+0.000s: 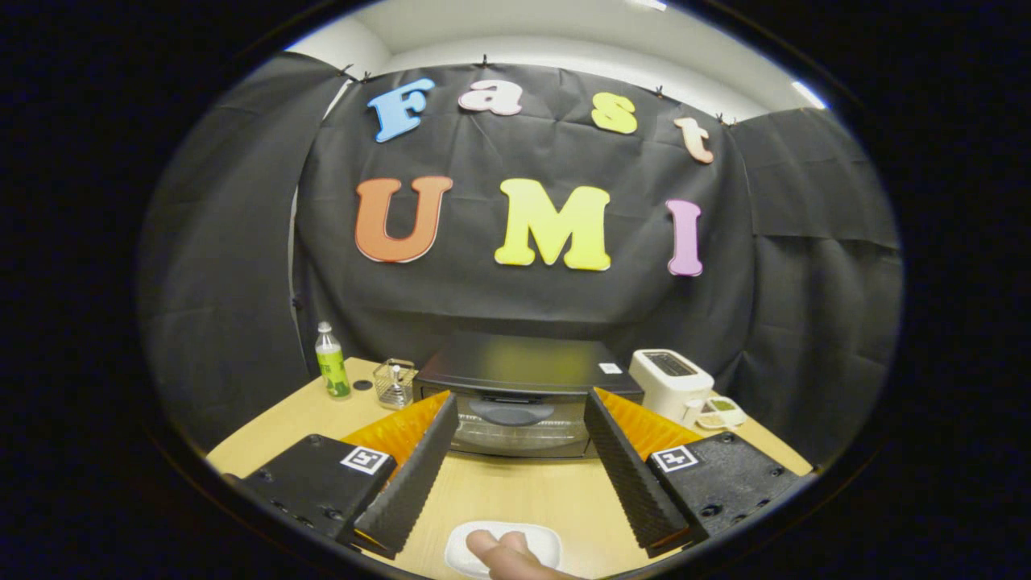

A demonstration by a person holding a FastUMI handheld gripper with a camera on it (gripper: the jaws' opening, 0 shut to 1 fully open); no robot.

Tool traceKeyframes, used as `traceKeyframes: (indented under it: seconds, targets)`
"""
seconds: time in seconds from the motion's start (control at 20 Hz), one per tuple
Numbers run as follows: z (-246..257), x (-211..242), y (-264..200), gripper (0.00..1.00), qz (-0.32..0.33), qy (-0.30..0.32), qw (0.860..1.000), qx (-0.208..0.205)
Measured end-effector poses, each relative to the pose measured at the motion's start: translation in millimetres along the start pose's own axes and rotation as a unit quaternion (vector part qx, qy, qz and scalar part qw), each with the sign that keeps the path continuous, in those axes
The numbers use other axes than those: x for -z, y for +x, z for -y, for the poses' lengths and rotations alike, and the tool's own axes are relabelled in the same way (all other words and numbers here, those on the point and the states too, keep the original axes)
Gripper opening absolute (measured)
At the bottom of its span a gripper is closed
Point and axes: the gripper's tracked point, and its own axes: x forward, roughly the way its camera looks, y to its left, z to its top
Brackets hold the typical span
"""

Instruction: Open the toaster oven, put the food inside, and close the toaster oven door.

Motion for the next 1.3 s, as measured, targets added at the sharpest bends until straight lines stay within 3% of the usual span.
traceKeyframes:
  seconds: [0.3,0.65,0.8,0.95,1.1,1.3]
  targets:
    - [47.2,-54.0,-75.2,1.00,0.049,0.015,0.999,0.009]
    - [79.8,-96.9,-128.9,1.00,0.056,0.057,0.997,-0.019]
    - [91.1,-95.3,-137.5,1.00,0.068,0.058,0.996,-0.019]
    - [76.9,-72.8,-148.3,1.00,0.076,0.045,0.994,-0.057]
    - [97.5,-47.7,-152.9,1.00,0.066,0.057,0.996,-0.027]
    - [101.4,-39.5,-166.0,1.00,0.068,0.047,0.995,-0.050]
